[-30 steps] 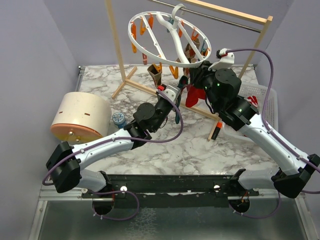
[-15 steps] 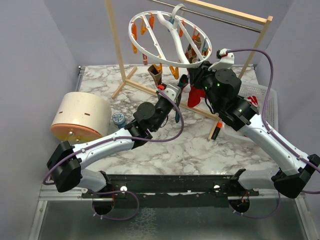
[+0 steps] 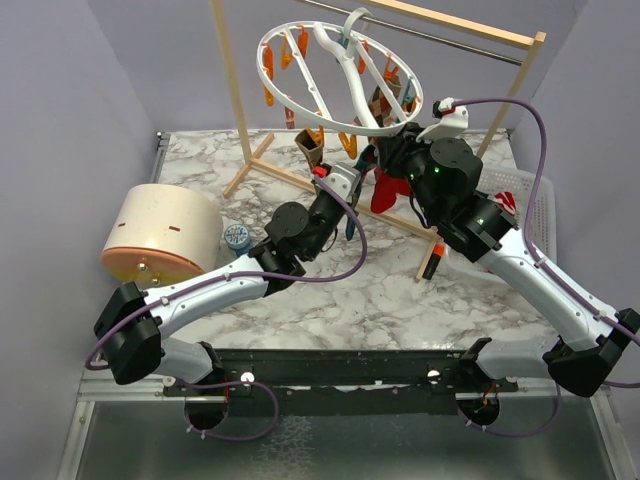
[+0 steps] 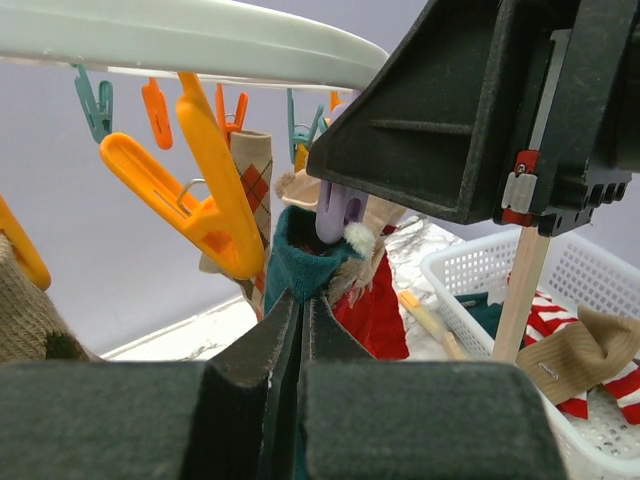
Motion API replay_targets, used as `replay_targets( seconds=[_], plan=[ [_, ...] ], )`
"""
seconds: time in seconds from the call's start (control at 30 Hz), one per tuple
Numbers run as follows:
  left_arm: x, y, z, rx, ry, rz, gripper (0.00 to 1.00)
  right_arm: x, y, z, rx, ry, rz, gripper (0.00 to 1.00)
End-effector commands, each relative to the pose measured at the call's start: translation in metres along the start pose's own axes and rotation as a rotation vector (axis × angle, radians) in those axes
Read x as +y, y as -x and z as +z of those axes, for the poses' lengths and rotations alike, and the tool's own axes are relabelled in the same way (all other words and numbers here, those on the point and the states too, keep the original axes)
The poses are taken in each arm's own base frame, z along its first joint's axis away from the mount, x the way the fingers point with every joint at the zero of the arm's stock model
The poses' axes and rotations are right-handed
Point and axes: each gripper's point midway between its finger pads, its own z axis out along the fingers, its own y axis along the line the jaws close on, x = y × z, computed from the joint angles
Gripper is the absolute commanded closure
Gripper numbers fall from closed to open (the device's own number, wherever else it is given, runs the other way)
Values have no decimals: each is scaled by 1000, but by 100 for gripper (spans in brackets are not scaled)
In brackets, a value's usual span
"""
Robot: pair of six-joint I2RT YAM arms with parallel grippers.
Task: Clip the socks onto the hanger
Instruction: Clamp the sock onto the hanger.
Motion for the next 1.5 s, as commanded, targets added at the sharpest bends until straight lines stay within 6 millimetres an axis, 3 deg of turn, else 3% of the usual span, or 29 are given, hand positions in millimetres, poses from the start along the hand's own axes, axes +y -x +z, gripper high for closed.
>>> replay_targets(
  seconds=[0.0,0.73,1.2,1.47],
  plan=[
    [-1,16,6,-43,-4,-15,100,4,0,-7,6,28,11,100],
    [-8,26,11,-69,-34,-51,100,8,-7,-3,21,45,16,100],
    [-9,45,13,-108,-45,-65,100,6,-16,-2,37,38,17,100],
    [-12,40,14,-97,-56,-75,100,8,-17,-3,45,46,26,100]
  ],
)
